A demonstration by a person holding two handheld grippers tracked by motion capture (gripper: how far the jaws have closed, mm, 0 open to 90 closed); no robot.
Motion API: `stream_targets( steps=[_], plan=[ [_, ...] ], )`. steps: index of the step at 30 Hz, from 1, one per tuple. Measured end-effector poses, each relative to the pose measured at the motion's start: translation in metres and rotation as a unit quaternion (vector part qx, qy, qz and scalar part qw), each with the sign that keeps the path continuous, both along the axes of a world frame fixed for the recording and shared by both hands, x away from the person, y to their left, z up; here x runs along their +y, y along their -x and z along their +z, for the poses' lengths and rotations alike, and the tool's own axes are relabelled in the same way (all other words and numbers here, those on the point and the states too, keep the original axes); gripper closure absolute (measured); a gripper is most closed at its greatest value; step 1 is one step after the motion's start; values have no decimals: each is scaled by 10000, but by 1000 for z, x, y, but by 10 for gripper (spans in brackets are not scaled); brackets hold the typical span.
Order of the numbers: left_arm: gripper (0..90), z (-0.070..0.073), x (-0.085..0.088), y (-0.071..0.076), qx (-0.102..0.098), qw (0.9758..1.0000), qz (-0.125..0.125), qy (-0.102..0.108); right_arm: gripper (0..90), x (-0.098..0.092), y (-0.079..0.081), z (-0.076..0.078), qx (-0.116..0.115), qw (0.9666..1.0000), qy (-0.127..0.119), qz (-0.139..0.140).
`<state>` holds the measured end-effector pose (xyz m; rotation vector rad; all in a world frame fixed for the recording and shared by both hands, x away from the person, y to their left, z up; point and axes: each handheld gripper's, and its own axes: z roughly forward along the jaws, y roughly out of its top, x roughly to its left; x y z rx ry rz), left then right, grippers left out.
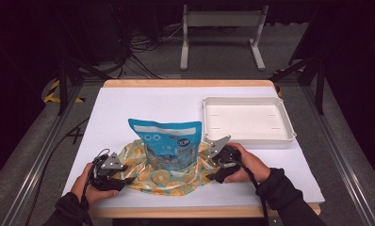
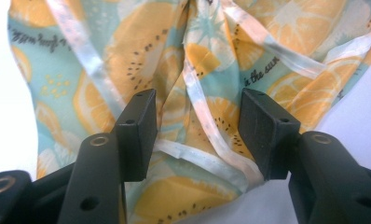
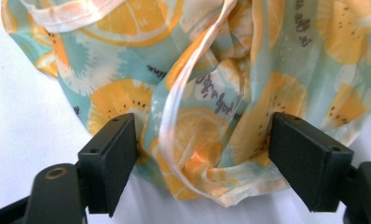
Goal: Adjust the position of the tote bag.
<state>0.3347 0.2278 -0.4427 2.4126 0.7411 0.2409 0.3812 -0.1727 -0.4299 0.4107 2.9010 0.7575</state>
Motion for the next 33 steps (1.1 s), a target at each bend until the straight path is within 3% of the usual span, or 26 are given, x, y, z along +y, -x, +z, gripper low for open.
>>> stream_targets(
  steps=[2,5,8,11,17,23,27,28,33],
  plan=[
    [471,0,0,1,-31,10000,42,17,223,-1,1,0,-11,10000,-11,-28],
    [359,-1,-3,2,-112,9999,123,10,186,-1,4,2,-129,9999,11,-5],
    [284,1,-5,3,-223,9995,192,63,184,-1,7,9,-317,9993,-205,70],
    [251,3,-5,7,-423,9987,264,123,216,-3,11,29,-541,9947,-872,34],
    [194,13,-1,16,-761,9949,182,633,223,-5,18,57,-798,9852,-1518,51],
    [174,27,4,23,-1104,9850,173,1315,236,-5,20,75,-938,9765,-1938,87],
    [153,35,11,28,-1341,9729,230,1870,247,-1,21,86,-1039,9713,-2136,93],
    [147,35,12,28,-1379,9708,242,1949,249,2,22,91,-1093,9690,-2212,133],
    [152,28,14,31,-1399,9700,365,1954,267,15,23,106,-1127,9636,-2407,270]
  ],
)
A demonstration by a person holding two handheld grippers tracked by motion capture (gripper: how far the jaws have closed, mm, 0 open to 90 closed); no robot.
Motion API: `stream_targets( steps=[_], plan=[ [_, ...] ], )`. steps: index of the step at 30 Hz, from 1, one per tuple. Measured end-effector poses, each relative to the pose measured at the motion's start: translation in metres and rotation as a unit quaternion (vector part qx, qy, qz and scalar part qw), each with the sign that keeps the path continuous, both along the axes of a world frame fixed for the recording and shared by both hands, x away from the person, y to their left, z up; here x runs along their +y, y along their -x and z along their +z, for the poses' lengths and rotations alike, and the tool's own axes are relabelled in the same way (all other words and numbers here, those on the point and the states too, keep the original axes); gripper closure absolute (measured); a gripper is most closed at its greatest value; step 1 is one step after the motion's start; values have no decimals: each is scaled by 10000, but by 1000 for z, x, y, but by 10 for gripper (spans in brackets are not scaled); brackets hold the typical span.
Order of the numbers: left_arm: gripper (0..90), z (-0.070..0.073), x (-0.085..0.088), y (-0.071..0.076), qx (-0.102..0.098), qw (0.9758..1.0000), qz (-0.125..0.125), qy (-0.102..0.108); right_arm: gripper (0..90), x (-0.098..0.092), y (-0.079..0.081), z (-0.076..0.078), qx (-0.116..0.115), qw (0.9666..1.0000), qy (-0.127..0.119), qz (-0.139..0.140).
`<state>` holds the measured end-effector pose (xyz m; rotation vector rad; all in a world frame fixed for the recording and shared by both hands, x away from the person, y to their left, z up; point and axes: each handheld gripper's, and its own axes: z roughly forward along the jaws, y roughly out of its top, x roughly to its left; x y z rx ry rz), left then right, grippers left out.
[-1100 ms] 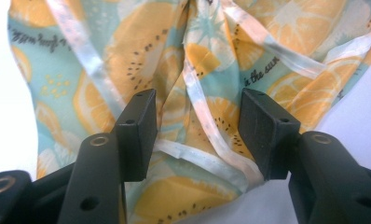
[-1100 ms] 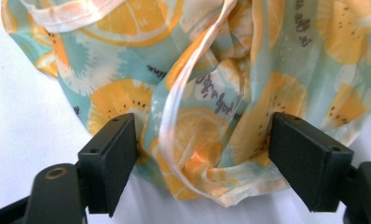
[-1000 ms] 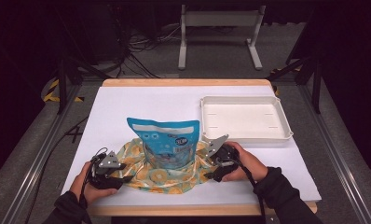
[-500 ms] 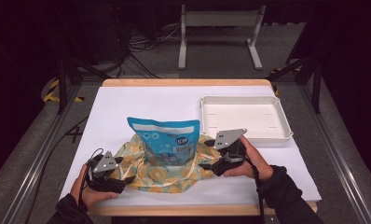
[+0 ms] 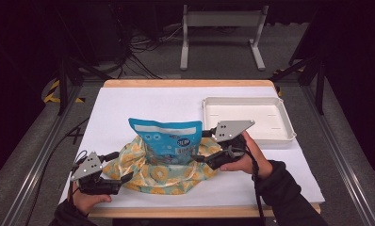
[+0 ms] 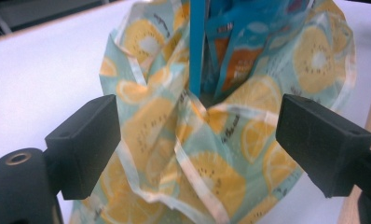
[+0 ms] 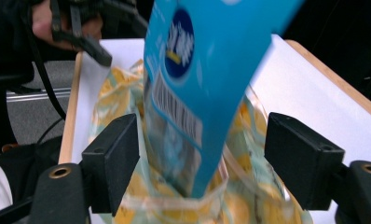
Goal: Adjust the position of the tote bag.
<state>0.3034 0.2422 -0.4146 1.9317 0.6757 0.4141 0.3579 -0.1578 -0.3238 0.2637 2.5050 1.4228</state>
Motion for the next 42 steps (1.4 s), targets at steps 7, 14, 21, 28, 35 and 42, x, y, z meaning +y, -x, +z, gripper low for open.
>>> stream_targets(
  steps=[7,14,21,28,35,42],
  plan=[
    [201,-13,6,5,121,9999,87,34,350,16,-1,6,-33,9999,-33,126],
    [206,-27,9,9,250,9994,222,48,391,28,-6,-8,192,9997,107,97],
    [248,-30,4,8,288,9995,100,32,458,26,-11,-33,493,9987,127,87],
    [275,-32,-2,5,355,9993,57,71,564,23,-11,-42,427,9991,-14,61],
    [246,-39,-1,0,294,9992,203,-192,562,27,-10,-42,354,9993,-132,49],
    [228,-32,5,2,77,9995,304,86,590,30,-9,-34,282,9979,-576,79]
  ],
)
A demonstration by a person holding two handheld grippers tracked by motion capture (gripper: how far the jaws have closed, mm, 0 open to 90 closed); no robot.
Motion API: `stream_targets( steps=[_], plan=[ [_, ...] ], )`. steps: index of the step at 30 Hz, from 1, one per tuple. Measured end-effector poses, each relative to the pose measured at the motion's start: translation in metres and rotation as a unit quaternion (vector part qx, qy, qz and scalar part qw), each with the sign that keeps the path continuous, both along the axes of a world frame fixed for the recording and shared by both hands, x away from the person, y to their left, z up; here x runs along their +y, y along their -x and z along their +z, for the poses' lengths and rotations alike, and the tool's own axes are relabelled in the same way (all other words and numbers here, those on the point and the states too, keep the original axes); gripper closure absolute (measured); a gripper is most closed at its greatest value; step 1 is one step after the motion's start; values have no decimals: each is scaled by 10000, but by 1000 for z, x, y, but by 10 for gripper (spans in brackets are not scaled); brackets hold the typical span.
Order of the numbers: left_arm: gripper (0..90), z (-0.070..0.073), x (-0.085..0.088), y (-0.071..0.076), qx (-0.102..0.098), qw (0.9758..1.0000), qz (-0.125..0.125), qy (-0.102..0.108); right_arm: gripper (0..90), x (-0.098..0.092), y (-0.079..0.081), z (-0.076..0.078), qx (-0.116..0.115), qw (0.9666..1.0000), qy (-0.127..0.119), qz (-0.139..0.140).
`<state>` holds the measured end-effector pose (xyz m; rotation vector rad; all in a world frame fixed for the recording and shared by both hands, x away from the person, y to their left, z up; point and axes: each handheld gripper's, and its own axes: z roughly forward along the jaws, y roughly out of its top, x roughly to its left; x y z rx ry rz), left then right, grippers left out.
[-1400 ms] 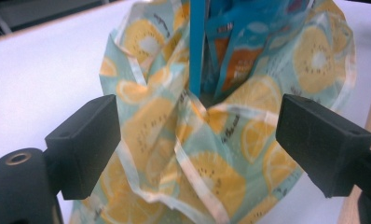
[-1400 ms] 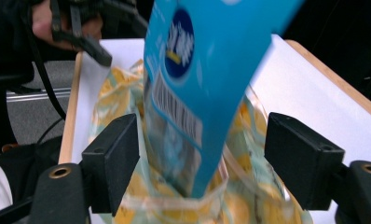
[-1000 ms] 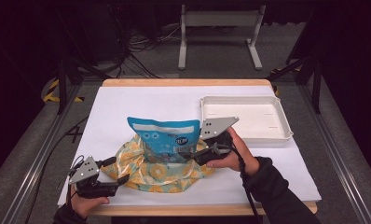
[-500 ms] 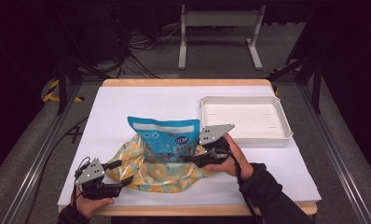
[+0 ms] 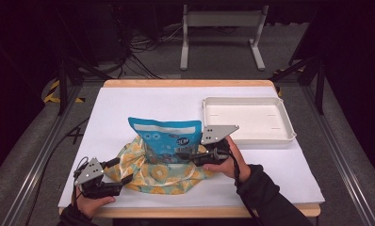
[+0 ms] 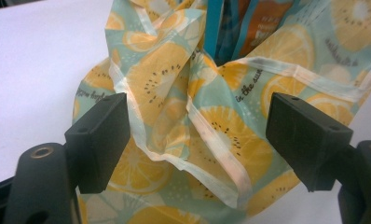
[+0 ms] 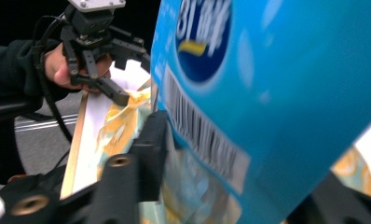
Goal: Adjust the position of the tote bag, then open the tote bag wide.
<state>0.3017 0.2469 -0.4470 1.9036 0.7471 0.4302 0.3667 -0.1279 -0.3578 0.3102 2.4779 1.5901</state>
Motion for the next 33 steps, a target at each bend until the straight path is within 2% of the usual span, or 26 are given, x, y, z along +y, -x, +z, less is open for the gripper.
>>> stream_targets(
  steps=[5,7,9,11,13,17,20,22,24,29,31,33],
  plan=[
    [217,-3,-1,1,2,10000,-22,-35,711,1,-1,1,-39,9999,32,-99],
    [215,-2,1,1,-103,9999,7,-14,745,2,0,1,-84,9999,23,-98],
    [203,-1,3,2,-166,9998,20,120,765,3,1,2,-169,9998,36,-73],
    [201,-1,4,2,-221,9997,21,123,773,4,2,3,-190,9998,42,-52],
    [187,-2,4,3,-298,9994,-80,129,789,6,3,5,-244,9997,80,-32],
    [152,-7,2,0,-306,9995,-75,-5,815,10,6,8,-303,9994,134,-19],
    [133,-7,4,-2,-317,9994,101,81,845,12,8,12,-351,9993,142,4],
    [126,-7,6,-1,-328,9993,122,94,851,12,8,14,-376,9992,143,-29],
    [121,-7,8,-3,-277,9993,136,195,858,13,9,16,-397,9991,170,-49],
    [120,-8,5,-3,-247,9996,128,54,883,13,6,17,-388,9992,86,-61],
    [120,-8,4,-3,-235,9996,129,64,889,13,6,19,-416,9991,90,-60],
    [121,-8,4,-3,-190,9996,203,21,891,15,6,23,-466,9988,119,-85]
  ],
)
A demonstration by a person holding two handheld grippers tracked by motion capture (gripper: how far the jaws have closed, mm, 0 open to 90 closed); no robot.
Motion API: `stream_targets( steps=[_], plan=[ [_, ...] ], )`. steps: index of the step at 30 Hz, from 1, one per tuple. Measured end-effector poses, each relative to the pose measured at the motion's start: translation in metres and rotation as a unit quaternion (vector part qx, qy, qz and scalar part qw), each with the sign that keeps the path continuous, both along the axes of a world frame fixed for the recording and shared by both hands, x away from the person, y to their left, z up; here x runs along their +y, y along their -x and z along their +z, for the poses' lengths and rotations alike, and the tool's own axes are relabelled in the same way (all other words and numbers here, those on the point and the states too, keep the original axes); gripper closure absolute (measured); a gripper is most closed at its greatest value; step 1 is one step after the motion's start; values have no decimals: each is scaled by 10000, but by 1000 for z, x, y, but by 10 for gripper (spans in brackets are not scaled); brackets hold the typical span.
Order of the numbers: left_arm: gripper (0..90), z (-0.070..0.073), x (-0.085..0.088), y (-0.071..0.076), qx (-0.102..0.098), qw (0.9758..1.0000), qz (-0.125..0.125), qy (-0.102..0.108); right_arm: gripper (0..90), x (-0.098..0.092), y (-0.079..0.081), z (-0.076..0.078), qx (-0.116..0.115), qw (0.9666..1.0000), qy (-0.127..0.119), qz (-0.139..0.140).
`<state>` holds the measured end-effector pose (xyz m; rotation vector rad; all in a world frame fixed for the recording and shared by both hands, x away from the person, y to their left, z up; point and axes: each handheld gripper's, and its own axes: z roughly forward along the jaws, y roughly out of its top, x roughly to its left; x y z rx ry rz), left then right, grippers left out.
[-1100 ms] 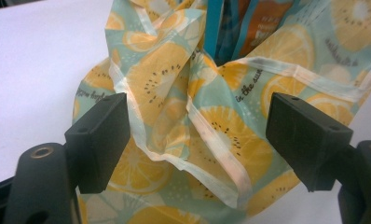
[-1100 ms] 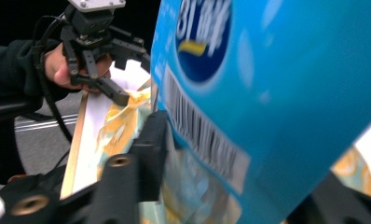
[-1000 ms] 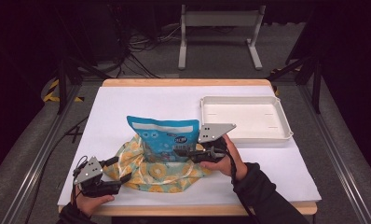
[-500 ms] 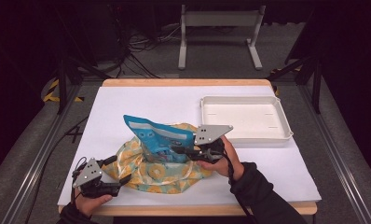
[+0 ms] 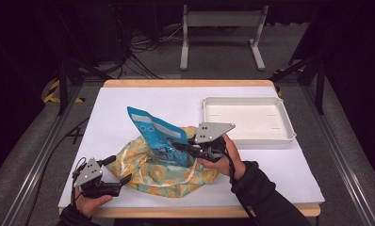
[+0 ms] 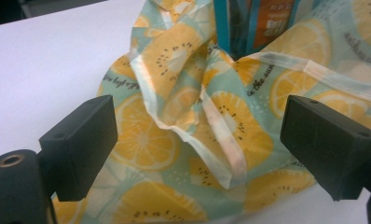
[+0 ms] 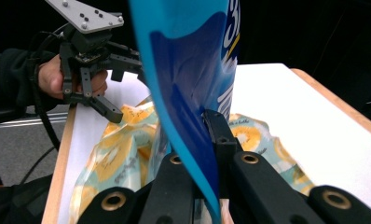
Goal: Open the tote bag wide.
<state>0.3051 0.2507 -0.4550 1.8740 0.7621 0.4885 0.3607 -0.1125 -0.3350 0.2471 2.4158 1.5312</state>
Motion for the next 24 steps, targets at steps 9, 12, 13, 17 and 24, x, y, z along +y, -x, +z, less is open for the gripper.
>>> stream_targets(
  steps=[9,12,13,17,24],
  plan=[
    [133,0,-1,-2,48,10000,45,-2,893,9,0,14,-175,9998,86,-90],
    [134,2,-1,-1,38,10000,37,21,893,11,1,19,-204,9997,68,-104],
    [133,2,-1,-1,38,10000,37,21,893,11,1,19,-204,9997,68,-104],
    [133,4,-3,1,14,9999,-14,107,893,13,3,28,-281,9995,18,-105],
    [133,3,-6,1,68,9999,-40,73,894,13,2,42,-389,9991,-84,-138]
  ],
)
